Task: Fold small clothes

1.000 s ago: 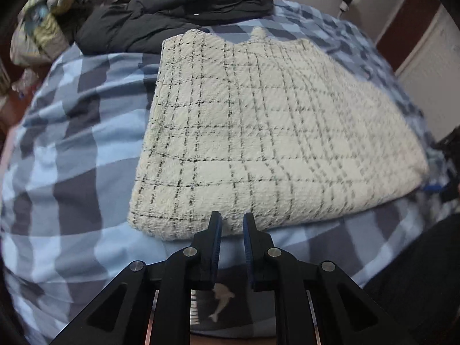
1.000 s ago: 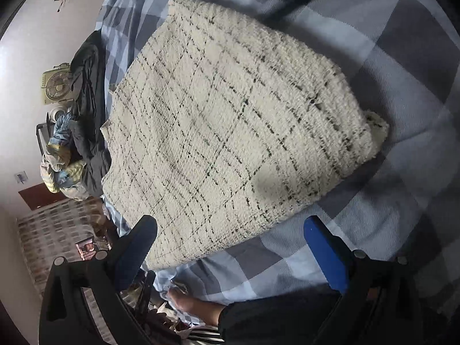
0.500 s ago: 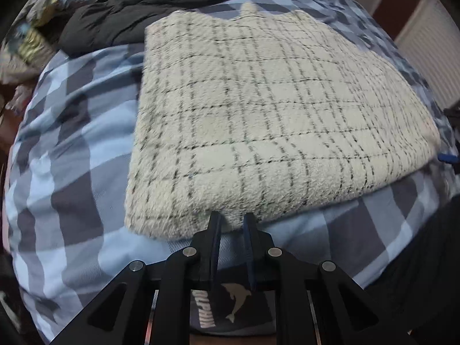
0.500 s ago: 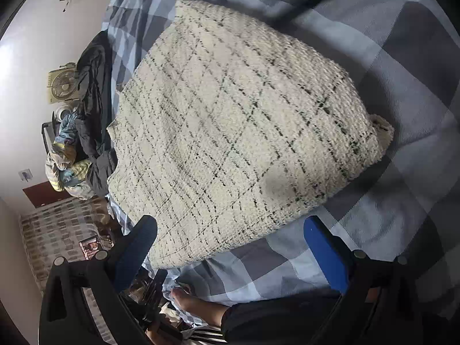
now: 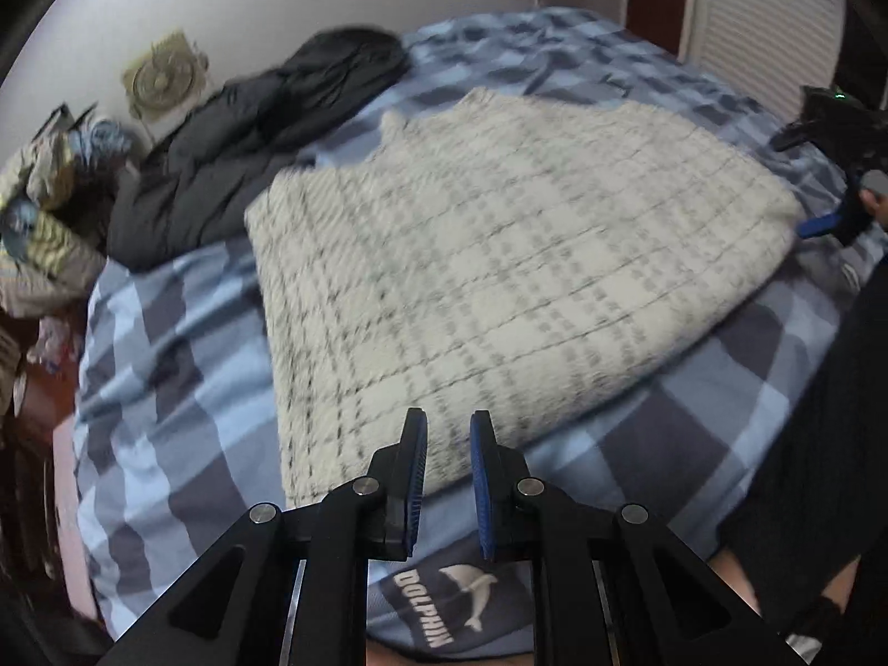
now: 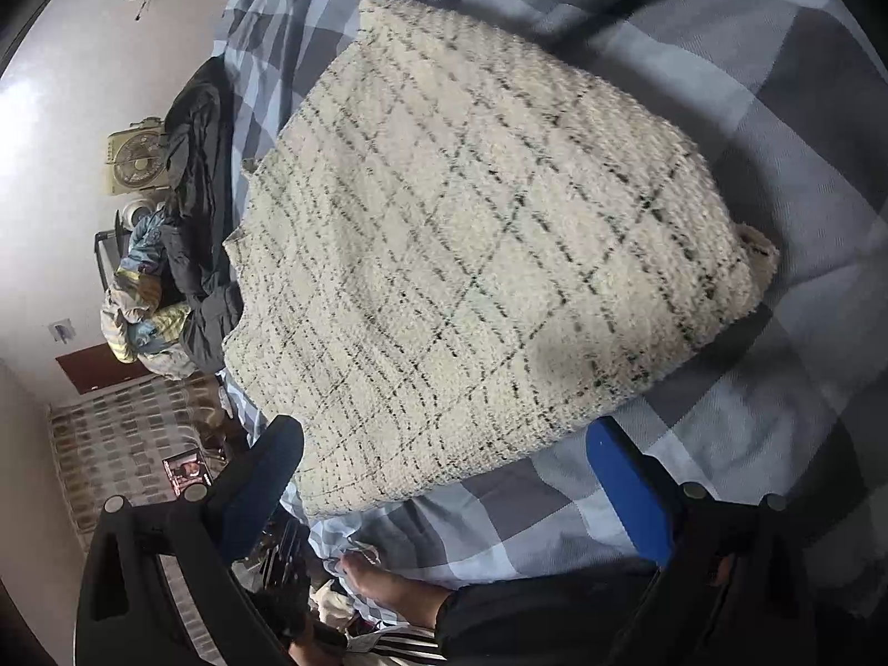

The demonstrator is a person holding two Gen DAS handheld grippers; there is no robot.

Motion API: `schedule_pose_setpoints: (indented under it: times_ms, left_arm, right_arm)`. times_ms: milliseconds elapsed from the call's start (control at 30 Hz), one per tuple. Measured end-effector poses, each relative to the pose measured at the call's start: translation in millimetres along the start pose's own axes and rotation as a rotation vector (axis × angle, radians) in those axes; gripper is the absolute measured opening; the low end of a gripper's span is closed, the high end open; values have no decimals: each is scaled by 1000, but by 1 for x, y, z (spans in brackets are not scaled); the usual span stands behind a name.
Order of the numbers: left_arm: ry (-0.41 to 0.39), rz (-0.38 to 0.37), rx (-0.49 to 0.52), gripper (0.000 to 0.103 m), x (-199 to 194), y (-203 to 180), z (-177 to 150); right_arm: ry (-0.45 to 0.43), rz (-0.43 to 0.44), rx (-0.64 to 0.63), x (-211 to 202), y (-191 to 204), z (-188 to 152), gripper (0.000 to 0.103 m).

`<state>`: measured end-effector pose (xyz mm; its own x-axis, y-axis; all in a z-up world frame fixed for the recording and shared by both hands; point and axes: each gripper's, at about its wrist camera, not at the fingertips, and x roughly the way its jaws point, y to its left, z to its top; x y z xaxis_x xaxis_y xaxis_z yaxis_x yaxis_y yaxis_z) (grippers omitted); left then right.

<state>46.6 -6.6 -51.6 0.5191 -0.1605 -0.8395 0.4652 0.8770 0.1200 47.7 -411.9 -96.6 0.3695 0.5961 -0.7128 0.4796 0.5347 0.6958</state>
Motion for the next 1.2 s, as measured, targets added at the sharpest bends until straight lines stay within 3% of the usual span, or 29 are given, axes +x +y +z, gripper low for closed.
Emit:
schedule_pose_setpoints:
  times_ms: [133, 400, 533, 600, 633, 667, 700, 800, 1000, 1100, 1200]
  left_arm:
    - [-27, -177, -88, 14, -5, 3, 3]
    - [35, -291, -171, 14, 13, 11, -3]
    - [40, -226, -139, 14, 15, 5, -5]
    - [37, -234, -136, 16, 16, 4, -6]
    - [34, -230, -136, 20, 16, 4, -6]
    - [29, -227, -133, 51, 15, 4, -6]
    - [5, -243, -126, 100, 12, 5, -6]
    - [-70, -254, -100, 103, 1, 5, -5]
    - [21, -317, -190, 103, 20, 17, -10]
    - [70, -270, -299, 103, 35, 35, -18]
    - [75, -278, -464, 103, 44, 62, -29]
  right_arm:
    - [14, 34, -14, 2, 1, 0, 100]
    - [31, 78, -13, 5, 1, 0, 100]
    - [32, 83, -17, 5, 3, 0, 100]
    - [37, 86, -17, 6, 3, 1, 100]
    - [38, 86, -17, 7, 4, 1, 100]
    - [35, 86, -17, 7, 4, 1, 100]
    - [33, 86, -17, 7, 4, 1, 100]
    - [32, 87, -19, 8, 5, 1, 100]
    - [34, 85, -19, 8, 4, 3, 100]
    - [32, 82, -19, 7, 3, 5, 100]
    - [31, 79, -13, 7, 0, 5, 100]
